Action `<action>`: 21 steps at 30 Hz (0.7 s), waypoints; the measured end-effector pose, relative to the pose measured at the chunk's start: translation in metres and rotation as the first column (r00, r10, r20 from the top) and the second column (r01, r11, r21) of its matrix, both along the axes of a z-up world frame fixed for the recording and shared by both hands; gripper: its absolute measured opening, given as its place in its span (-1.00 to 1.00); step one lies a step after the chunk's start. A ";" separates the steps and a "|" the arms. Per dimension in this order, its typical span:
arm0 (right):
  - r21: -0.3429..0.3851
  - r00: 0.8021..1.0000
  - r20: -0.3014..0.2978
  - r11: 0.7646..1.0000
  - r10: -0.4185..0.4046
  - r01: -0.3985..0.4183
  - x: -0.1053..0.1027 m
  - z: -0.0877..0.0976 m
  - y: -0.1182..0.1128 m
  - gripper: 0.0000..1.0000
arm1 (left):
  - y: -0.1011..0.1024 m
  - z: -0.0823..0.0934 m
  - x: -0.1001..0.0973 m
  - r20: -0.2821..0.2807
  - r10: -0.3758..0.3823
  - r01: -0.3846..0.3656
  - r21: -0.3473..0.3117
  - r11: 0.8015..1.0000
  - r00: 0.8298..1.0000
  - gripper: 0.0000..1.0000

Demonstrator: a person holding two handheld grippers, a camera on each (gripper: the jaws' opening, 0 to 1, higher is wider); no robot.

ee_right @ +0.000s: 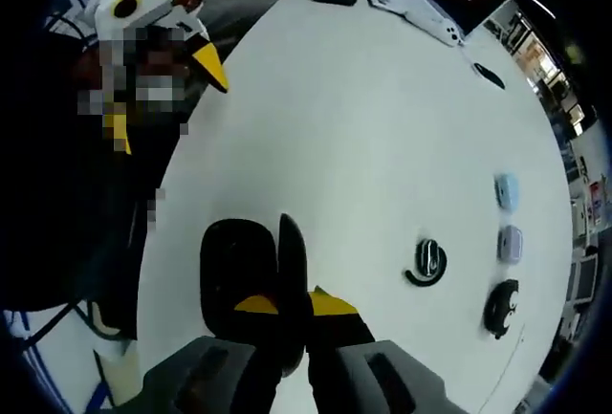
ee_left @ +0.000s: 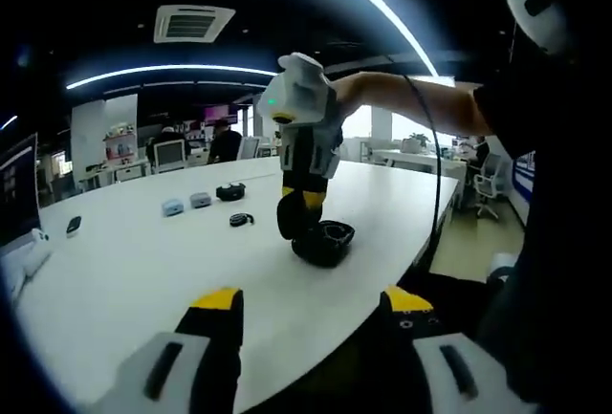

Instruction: Pick up the earbuds from the table and place the earbuds into the earbud case

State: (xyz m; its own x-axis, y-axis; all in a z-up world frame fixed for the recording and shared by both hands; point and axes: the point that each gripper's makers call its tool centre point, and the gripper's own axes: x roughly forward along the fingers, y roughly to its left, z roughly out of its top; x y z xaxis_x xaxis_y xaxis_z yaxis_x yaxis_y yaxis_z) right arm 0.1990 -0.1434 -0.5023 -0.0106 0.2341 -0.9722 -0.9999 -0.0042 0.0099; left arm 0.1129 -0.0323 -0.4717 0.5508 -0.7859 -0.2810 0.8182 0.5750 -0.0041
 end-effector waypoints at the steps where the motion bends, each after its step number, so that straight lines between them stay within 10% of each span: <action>1: -0.002 1.000 -0.003 1.000 0.001 -0.001 -0.001 -0.001 0.001 -0.86 | 0.001 -0.001 0.001 -0.003 0.008 -0.008 0.000 1.000 1.000 0.21; 15: 0.050 1.000 -0.018 0.999 -0.019 0.020 -0.003 0.001 0.003 -0.65 | -0.003 -0.007 0.004 -0.026 0.011 -0.011 -0.005 1.000 1.000 0.27; 21: 0.184 0.998 -0.003 0.981 -0.063 0.062 -0.005 0.026 0.004 -0.51 | -0.006 -0.006 0.005 -0.026 0.004 -0.004 0.001 1.000 1.000 0.27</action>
State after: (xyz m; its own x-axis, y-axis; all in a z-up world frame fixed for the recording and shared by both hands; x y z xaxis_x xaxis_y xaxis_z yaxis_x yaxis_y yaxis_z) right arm 0.1944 -0.1392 -0.4767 0.0125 0.4090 -0.9124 -0.9983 0.0570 0.0118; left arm 0.1179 -0.0380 -0.4772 0.5467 -0.7832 -0.2963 0.8153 0.5785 -0.0248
